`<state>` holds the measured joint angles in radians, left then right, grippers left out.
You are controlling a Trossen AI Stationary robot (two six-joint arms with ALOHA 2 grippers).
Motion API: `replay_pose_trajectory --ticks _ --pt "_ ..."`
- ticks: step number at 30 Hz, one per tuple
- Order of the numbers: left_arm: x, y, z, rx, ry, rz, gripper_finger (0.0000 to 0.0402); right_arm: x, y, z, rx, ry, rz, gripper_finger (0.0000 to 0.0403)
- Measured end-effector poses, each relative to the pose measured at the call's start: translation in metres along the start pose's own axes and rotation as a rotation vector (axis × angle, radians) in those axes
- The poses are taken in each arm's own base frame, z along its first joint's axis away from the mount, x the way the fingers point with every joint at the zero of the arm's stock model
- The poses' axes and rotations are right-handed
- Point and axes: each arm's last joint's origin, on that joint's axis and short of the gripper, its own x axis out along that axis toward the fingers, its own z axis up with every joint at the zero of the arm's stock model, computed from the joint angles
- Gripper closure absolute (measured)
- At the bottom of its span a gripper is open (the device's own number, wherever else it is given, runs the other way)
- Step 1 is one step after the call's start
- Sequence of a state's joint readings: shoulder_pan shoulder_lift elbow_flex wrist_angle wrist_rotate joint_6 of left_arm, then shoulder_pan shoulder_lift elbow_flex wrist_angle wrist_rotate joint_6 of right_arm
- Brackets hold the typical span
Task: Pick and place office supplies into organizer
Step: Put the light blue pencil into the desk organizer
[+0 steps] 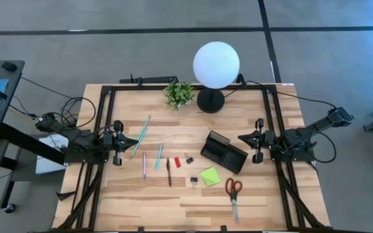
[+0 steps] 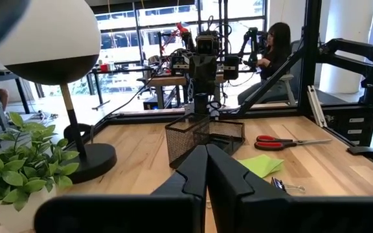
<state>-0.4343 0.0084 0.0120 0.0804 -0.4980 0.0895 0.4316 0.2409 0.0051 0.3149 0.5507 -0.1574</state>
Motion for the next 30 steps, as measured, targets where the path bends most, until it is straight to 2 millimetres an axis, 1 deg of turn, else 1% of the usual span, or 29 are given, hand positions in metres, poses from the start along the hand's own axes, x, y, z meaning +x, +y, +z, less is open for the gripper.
replay_pose_trajectory --ticks 15,24,27,30 --pt "0.0 0.0005 0.0021 0.012 -0.02 0.012 0.0401 0.0 0.0 0.0 0.0 0.0 -0.001 0.0403" --pt "0.0 0.0008 0.0001 -0.095 -0.001 0.027 0.0401 0.0 0.0 0.0 0.0 0.0 0.0 0.0403" --pt "0.0003 0.0014 -0.0006 -0.09 0.007 0.058 0.0389 0.0 0.0 -0.0001 0.0 0.001 0.0 0.0403" --pt "0.0016 0.0015 -0.0026 -0.087 0.029 0.09 0.0361 0.0 0.0 0.0 0.0 0.0 0.0 0.0403"
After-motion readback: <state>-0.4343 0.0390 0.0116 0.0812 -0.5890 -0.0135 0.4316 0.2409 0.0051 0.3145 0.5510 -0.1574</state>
